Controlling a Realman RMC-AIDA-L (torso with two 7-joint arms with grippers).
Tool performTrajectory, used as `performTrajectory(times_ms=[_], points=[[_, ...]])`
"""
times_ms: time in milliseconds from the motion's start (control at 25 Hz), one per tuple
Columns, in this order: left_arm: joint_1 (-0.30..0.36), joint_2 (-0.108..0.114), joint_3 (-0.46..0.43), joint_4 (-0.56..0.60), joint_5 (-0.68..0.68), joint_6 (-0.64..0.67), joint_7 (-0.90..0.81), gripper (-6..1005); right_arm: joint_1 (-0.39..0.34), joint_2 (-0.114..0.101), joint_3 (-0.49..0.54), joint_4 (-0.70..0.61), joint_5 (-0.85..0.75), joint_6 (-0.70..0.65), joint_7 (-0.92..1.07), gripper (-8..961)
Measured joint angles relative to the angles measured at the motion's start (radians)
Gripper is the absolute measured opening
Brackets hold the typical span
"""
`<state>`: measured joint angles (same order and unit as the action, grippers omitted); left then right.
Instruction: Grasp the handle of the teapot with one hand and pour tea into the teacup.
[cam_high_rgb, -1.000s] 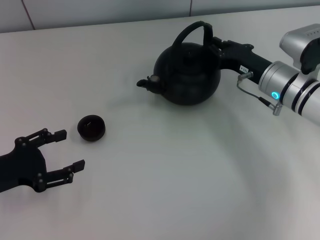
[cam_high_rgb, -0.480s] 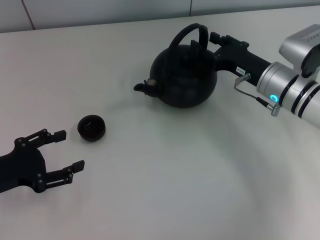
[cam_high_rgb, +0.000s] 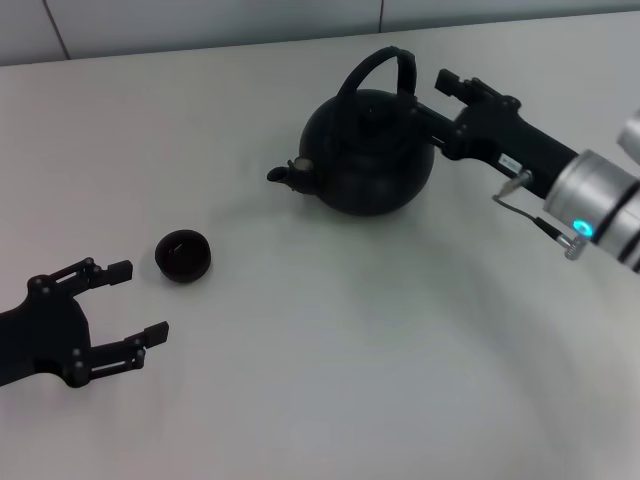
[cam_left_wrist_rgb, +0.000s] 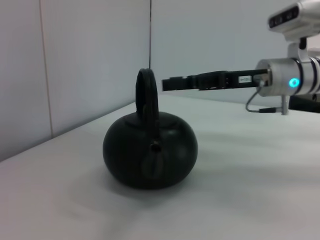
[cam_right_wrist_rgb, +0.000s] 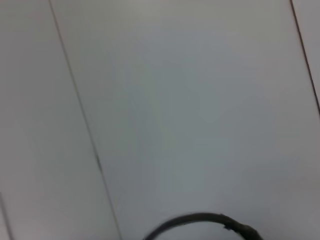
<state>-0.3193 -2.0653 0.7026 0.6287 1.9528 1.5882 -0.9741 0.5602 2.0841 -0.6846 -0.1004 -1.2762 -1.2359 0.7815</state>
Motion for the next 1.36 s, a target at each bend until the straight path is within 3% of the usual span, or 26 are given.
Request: performTrajectory(times_ms=[200, 440, 640, 760, 960, 1360], points=[[0.002, 0.002, -0.028, 0.003, -0.01, 0.056, 0.002, 840, -0.124, -0.002, -0.063, -0.091, -0.032, -0.241, -0.003, 739], [0.004, 0.004, -0.061, 0.001, -0.013, 0.15, 0.025, 840, -0.196, -0.007, -0.177, -0.23, -0.151, -0.381, 0.024, 740], [0.012, 0.005, -0.062, 0.003, -0.013, 0.234, 0.025, 840, -0.194, -0.009, -0.198, -0.364, -0.376, -0.448, 0.166, 740], [0.016, 0.008, -0.062, 0.003, -0.013, 0.302, 0.019, 840, -0.191, -0.009, -0.199, -0.425, -0.433, -0.48, 0.221, 740], [0.021, 0.015, -0.074, 0.003, -0.013, 0.364, 0.012, 840, -0.19, -0.005, -0.201, -0.481, -0.443, -0.535, 0.225, 740], [0.017, 0.016, -0.074, -0.003, -0.004, 0.334, 0.002, 840, -0.183, -0.002, -0.202, -0.485, -0.441, -0.505, 0.2, 740]])
